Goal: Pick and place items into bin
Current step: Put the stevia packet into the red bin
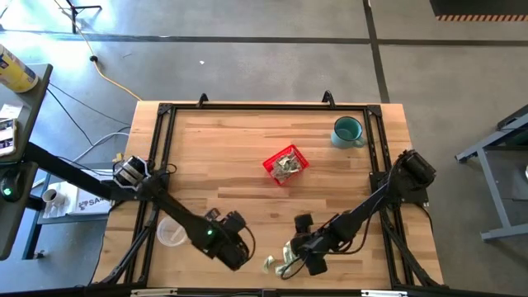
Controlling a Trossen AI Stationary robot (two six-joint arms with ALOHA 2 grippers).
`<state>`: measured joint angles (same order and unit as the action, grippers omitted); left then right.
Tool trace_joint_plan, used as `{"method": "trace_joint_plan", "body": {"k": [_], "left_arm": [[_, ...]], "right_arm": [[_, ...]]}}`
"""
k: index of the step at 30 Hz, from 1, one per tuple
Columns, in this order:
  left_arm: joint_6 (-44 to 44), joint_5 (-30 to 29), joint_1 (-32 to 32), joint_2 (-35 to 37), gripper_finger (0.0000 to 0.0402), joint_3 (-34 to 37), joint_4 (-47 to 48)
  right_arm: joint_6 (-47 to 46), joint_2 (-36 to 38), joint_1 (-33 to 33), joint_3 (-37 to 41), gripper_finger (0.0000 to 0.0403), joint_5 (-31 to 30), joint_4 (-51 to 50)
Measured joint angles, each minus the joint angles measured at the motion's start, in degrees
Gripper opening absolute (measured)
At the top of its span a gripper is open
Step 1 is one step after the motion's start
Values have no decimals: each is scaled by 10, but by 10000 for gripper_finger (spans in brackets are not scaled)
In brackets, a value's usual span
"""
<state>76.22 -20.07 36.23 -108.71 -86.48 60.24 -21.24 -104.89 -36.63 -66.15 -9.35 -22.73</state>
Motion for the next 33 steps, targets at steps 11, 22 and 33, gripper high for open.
{"method": "trace_joint_plan", "body": {"k": [11,22,33], "left_arm": [[38,-10,13,0,147,0,-1],[38,-16,13,0,145,0,-1],[38,-16,13,0,145,0,-1]], "right_arm": [[-42,-61,-14,0,319,-61,14],[-56,-64,1,0,319,-33,75],[-112,-61,46,45,306,-38,77]]}}
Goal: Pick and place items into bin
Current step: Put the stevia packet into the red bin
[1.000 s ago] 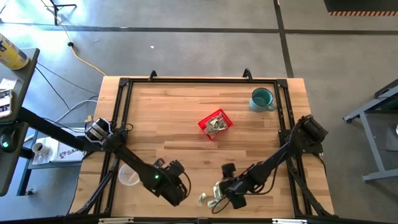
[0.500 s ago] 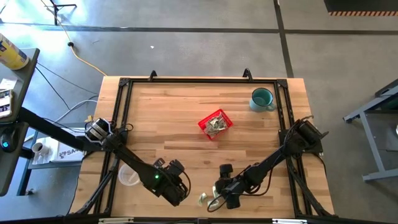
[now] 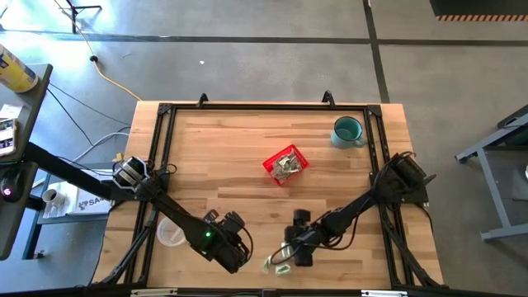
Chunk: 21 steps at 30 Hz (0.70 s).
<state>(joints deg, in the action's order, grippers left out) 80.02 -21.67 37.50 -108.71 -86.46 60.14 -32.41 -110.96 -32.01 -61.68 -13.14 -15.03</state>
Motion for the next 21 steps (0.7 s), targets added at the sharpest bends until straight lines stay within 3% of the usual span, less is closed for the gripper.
{"method": "trace_joint_plan", "body": {"k": [5,14,17,21], "left_arm": [[-1,0,0,0,145,0,0],[-2,-1,0,0,145,0,18],[-2,0,0,0,145,0,20],[-3,0,0,0,145,0,21]], "right_arm": [[2,0,14,4,242,0,-22],[7,4,37,5,24,-5,-41],[-5,20,43,6,15,-45,-61],[-16,60,66,-18,15,-138,-178]]}}
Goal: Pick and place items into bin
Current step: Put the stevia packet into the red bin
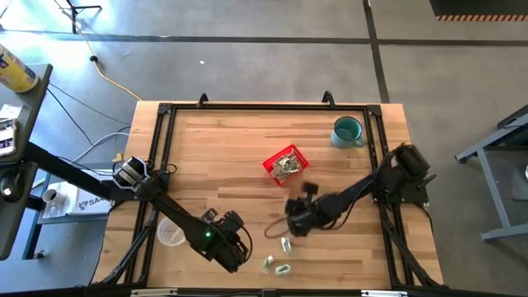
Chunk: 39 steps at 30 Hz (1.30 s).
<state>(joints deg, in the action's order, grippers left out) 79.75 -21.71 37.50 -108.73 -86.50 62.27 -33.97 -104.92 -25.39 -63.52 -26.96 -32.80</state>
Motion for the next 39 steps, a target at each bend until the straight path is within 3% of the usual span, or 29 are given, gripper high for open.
{"method": "trace_joint_plan", "body": {"k": [3,8,11,14,19,24,30,34,39], "left_arm": [[-13,0,0,0,145,0,1],[-21,-5,0,0,145,0,4],[-21,-16,0,0,145,0,3],[-21,-24,0,0,145,0,3],[-21,-20,0,0,145,0,-15],[-10,-12,0,-1,145,0,-58],[33,25,-18,-16,145,-1,-175],[53,67,-30,-52,145,-1,-268],[75,127,-29,-100,169,-11,-340]], "right_arm": [[7,46,23,-28,3,-82,-69],[59,103,100,-39,8,-117,-93],[86,113,159,-40,2,-99,-90],[115,105,215,-38,12,-30,-76],[118,103,255,-39,99,40,-43],[110,116,232,-39,223,61,-71],[75,132,135,-40,340,39,-143],[0,130,75,-40,373,9,-217],[-82,130,19,-40,380,-13,-256]]}}
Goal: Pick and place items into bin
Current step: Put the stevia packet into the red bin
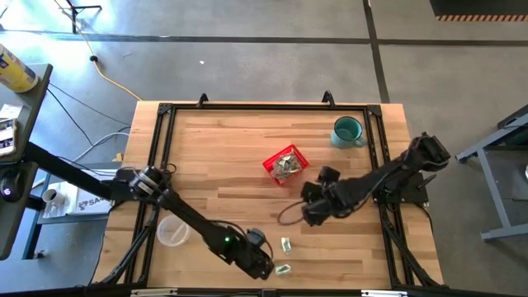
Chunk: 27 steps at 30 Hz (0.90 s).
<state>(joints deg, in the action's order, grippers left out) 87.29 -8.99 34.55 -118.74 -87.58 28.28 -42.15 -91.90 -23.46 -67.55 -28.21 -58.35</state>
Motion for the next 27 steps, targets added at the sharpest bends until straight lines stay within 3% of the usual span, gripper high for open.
{"method": "trace_joint_plan", "body": {"k": [9,14,19,27], "left_arm": [[16,6,4,-29,298,-29,-14],[32,6,3,-44,328,-29,-31],[36,7,7,-65,298,-31,-50],[14,5,5,-73,184,-34,19]], "right_arm": [[-64,0,-44,0,381,-25,-7],[-83,0,-53,0,381,-30,-8],[-90,0,-57,0,381,-32,-8],[-104,0,-58,0,381,-46,-9]]}}
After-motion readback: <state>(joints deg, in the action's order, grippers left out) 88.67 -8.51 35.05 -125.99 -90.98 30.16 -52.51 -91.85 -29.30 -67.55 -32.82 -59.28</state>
